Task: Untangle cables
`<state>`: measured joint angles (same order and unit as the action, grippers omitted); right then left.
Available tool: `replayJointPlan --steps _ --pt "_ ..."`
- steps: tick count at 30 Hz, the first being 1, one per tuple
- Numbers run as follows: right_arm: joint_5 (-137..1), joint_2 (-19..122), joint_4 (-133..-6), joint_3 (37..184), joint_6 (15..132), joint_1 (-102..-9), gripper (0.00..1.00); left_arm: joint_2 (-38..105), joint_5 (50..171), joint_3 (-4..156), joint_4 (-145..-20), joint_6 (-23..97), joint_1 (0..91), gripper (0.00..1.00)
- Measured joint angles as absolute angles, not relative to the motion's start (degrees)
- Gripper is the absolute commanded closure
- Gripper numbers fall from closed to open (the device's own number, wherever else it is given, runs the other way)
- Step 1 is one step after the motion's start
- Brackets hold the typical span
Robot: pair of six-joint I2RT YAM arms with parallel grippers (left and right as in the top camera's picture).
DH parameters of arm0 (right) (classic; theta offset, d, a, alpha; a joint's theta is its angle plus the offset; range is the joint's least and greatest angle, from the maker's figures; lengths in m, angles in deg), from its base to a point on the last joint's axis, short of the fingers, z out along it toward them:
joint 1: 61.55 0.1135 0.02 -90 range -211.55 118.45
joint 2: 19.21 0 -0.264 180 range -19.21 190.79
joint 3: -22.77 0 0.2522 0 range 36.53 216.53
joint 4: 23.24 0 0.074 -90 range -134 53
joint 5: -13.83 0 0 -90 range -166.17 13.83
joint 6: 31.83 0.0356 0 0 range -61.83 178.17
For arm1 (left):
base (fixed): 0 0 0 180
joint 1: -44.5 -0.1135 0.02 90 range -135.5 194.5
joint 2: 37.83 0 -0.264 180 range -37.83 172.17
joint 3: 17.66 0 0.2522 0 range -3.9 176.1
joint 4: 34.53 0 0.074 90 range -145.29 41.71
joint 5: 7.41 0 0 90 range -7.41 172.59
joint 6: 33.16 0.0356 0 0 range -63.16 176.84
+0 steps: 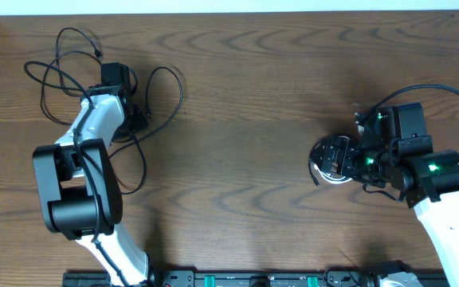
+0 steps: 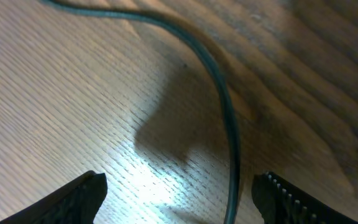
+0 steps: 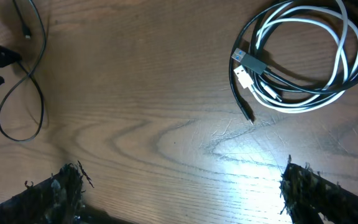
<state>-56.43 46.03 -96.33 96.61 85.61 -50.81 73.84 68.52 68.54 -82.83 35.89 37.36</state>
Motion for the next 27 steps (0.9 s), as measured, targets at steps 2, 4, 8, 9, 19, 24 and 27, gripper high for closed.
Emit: replayJointPlan --steps 2,4,8,9,19,24,27 --pt "-56.43 46.03 -96.33 96.61 85.61 -50.81 0.01 74.26 68.94 68.54 -82.72 34.69 37.03 0.28" --pt "-56.43 46.03 -96.33 96.61 85.61 -50.81 0.01 74.59 70.27 68.54 -82.46 33.86 36.27 0.29" --pt "-56.43 46.03 -96.33 96.61 85.61 -50.81 0.01 75.7 73.31 68.65 -82.2 32.72 34.76 0.71" --pt "-56.43 46.03 -96.31 96.61 85.61 -50.81 0.01 75.81 73.81 68.67 -82.13 32.53 34.54 0.81" --pt "-56.43 46.03 -96.33 96.61 85.59 -50.81 0.01 76.18 75.76 69.85 -80.73 33.22 34.19 0.93" --pt "-56.43 46.03 -96.33 96.61 85.61 -50.81 0.01 75.29 79.37 78.33 -74.2 36.13 34.19 0.93" --pt "-56.43 46.03 -96.31 96.61 85.59 -50.81 0.01 74.06 81.97 83.58 -70.05 37.6 34.13 0.92"
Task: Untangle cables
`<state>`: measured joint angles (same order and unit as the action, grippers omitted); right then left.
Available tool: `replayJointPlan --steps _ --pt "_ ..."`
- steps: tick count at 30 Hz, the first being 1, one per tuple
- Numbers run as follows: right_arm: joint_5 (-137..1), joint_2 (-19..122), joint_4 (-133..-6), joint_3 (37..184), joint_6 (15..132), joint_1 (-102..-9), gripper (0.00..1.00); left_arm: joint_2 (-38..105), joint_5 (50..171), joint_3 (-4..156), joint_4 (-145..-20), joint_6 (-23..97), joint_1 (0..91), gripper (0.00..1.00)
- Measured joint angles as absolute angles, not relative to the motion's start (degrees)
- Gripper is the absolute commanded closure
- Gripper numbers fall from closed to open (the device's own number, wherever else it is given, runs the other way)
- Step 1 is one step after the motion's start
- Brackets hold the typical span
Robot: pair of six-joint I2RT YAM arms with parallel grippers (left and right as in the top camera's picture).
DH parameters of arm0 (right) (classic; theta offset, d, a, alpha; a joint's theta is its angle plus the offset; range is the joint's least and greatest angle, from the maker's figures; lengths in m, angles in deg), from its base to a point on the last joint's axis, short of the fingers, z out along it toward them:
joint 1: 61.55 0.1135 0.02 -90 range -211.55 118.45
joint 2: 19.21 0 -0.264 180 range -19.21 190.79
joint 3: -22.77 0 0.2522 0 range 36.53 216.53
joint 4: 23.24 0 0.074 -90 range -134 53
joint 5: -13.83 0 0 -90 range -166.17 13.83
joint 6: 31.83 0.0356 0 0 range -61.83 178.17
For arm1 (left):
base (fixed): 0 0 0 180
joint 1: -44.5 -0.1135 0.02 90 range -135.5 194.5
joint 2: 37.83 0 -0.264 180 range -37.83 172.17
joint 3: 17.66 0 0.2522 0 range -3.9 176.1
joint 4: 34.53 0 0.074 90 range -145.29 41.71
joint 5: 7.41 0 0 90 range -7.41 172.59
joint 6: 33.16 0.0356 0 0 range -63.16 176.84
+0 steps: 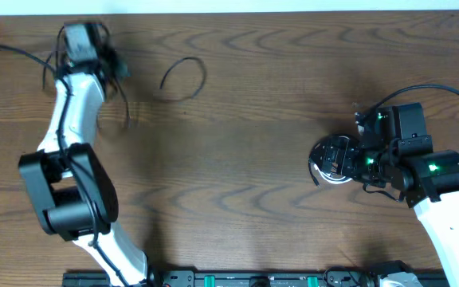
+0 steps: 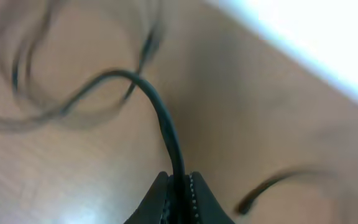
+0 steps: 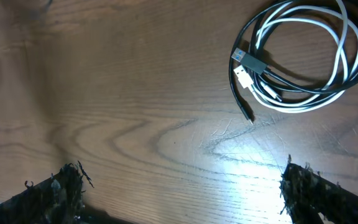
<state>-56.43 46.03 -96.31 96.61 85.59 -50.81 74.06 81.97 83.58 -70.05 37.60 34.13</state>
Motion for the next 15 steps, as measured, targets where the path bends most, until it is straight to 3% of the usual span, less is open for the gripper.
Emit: replayJointPlan --steps 8,9,10,12,15 --pt "-56.45 46.05 -96.33 96.61 85.61 -50.81 0.01 71.75 83.15 104.67 -58.2 42.97 33.04 0.92" --pt "-56.43 46.03 -96.33 96.61 85.61 -50.81 0.01 71.4 81.9 105.59 -56.87 43.39 32.49 0.87" --pt "-56.43 46.03 -96.33 96.61 85.61 -50.81 0.01 71.02 80.74 106.16 -56.1 43.65 31.79 0.65" --pt "-56.43 46.03 -96.33 96.61 85.61 -50.81 0.01 70.68 78.8 106.88 -56.36 44.39 29.65 0.08" --pt "-56.43 46.05 -96.33 96.61 85.61 -50.81 0.01 71.59 76.96 107.25 -62.09 44.77 25.45 0.04"
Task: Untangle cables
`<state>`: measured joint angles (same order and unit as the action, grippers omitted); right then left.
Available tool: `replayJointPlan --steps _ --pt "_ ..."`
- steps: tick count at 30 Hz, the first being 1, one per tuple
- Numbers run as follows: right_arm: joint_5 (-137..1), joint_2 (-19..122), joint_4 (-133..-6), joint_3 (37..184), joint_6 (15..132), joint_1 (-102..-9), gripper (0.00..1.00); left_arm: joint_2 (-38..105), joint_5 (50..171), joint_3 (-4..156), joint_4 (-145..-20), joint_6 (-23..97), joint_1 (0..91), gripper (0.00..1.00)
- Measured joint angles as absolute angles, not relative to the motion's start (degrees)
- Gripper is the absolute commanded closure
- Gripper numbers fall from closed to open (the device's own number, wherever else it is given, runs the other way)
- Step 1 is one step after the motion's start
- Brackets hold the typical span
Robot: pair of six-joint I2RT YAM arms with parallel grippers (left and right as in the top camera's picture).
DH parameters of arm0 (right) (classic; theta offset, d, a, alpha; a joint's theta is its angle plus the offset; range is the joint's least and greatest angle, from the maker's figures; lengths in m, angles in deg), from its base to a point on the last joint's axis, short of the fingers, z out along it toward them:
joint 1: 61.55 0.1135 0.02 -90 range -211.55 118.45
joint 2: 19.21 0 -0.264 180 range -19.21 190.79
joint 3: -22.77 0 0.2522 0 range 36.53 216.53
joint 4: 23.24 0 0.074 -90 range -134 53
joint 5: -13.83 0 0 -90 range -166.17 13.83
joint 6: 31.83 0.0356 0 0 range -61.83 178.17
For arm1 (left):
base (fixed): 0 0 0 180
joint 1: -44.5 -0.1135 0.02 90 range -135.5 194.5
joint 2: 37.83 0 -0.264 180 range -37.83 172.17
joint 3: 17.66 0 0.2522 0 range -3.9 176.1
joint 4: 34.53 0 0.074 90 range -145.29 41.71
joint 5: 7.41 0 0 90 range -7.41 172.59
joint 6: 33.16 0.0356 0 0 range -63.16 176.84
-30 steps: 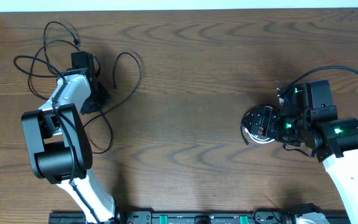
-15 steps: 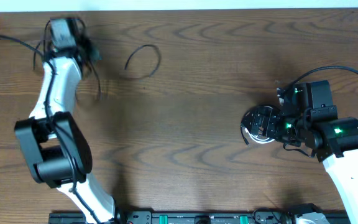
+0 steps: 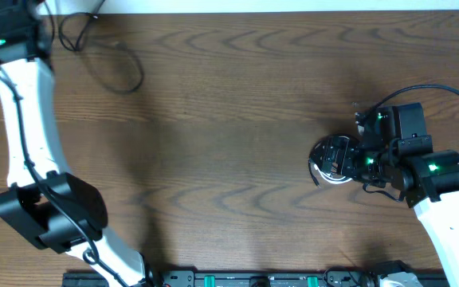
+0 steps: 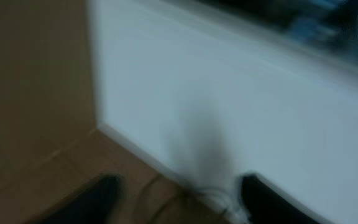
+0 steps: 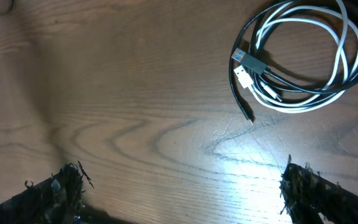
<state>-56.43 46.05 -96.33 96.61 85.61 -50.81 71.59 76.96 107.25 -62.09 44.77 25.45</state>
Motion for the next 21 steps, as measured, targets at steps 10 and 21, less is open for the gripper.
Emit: replayJointPlan --steps 10,21 --pt "-56.43 46.05 -96.35 96.61 85.61 -50.81 0.01 82.72 76.76 105.79 -80.38 44.9 18.48 0.03" --pt "-56.43 46.03 -96.33 96.61 85.61 -50.81 0.01 82.37 93.53 104.02 -89.91 44.92 21.01 0.03"
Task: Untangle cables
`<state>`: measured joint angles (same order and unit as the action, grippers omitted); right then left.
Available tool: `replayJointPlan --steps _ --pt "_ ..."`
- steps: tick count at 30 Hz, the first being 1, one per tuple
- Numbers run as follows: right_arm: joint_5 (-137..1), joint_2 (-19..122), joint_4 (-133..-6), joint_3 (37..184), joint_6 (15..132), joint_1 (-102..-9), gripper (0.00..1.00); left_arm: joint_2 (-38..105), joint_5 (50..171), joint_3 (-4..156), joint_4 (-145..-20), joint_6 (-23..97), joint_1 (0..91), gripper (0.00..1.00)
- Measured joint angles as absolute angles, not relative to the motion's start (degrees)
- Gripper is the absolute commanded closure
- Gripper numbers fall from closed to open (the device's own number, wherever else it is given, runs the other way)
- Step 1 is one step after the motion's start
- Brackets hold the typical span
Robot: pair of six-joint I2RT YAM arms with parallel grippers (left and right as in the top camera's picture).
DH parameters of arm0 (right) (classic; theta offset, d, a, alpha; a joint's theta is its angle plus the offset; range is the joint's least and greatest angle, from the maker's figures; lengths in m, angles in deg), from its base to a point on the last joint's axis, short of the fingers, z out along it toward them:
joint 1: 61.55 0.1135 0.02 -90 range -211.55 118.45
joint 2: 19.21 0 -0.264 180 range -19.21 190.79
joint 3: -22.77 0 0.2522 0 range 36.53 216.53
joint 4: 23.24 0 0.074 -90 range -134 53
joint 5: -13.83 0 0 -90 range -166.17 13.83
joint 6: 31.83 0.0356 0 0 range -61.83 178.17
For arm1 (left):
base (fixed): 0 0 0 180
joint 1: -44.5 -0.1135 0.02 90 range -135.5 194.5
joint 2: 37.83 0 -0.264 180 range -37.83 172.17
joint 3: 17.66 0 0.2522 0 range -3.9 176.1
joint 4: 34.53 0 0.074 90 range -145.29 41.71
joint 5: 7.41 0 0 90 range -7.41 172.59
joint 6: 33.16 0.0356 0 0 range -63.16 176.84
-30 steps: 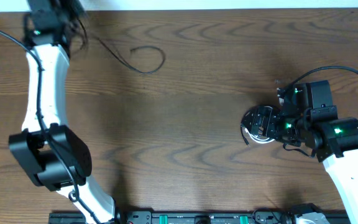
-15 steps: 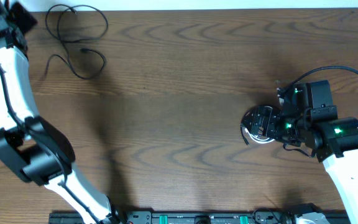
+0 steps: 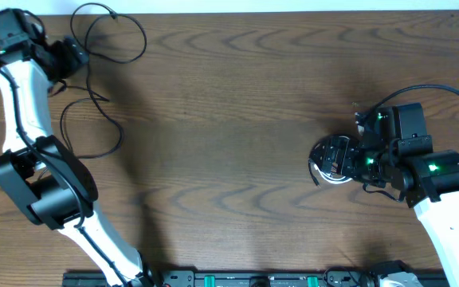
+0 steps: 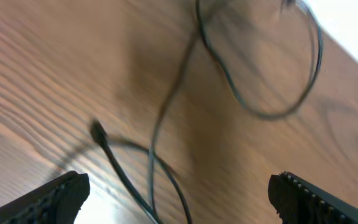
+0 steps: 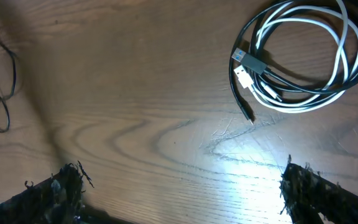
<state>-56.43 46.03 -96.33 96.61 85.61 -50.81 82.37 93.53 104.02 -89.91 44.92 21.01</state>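
Observation:
A thin black cable (image 3: 94,96) lies in loose loops on the wooden table at the far left. One loop (image 3: 115,36) is near the back edge and another (image 3: 91,129) is nearer the front. My left gripper (image 3: 72,56) hovers over it, open, with cable strands (image 4: 160,124) running between its fingers (image 4: 61,194) and nothing gripped. A coiled black-and-white cable (image 5: 297,56) with USB plugs lies at the right. My right gripper (image 5: 185,186) is open just beside this coil (image 3: 325,163) and holds nothing.
The table's back edge meets a white wall (image 3: 253,5). A cardboard-coloured box edge shows at the far left corner. The thin cable's end shows at the left of the right wrist view. A rail of equipment (image 3: 253,279) runs along the front edge.
My left gripper has moved from the far-left back corner to over the table's left. The thin cable now lies in wider loops, one further forward. The right arm has not moved.
My left gripper stood open over the bunched thin cable at the left. Then it was shut on a strand, nearer the back edge. Then it was at the back-left corner, its view blurred. Now it is open and the cable lies spread out.

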Motion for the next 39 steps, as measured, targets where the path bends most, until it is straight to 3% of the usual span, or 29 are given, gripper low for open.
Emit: replayJointPlan --steps 11,13,14,16,20,28,36,39 --pt "-56.43 46.05 -96.33 96.61 85.61 -50.81 0.01 82.37 93.53 95.12 -92.65 45.07 22.41 0.03" --pt "-56.43 46.05 -96.33 96.61 85.61 -50.81 0.01 82.37 93.16 94.31 -92.1 45.11 22.43 0.07" --pt "-56.43 46.03 -96.33 96.61 85.61 -50.81 0.01 82.37 93.18 93.98 -91.66 45.11 22.43 0.14" --pt "-56.43 46.05 -96.33 96.61 85.61 -50.81 0.01 82.37 93.0 93.5 -90.55 45.49 22.46 0.45" --pt "-56.43 46.05 -96.33 96.61 85.61 -50.81 0.01 82.37 92.98 93.17 -87.4 45.55 22.5 0.92" --pt "-56.43 46.05 -96.33 96.61 85.61 -50.81 0.01 82.3 93.68 96.58 -77.48 44.5 22.54 0.93" --pt "-56.43 46.05 -96.33 96.61 85.59 -50.81 0.01 77.43 99.5 117.41 -48.01 30.67 22.52 0.92" --pt "-56.43 46.05 -96.35 96.61 85.59 -50.81 0.01 72.88 97.24 124.25 -46.68 28.55 22.35 0.89"
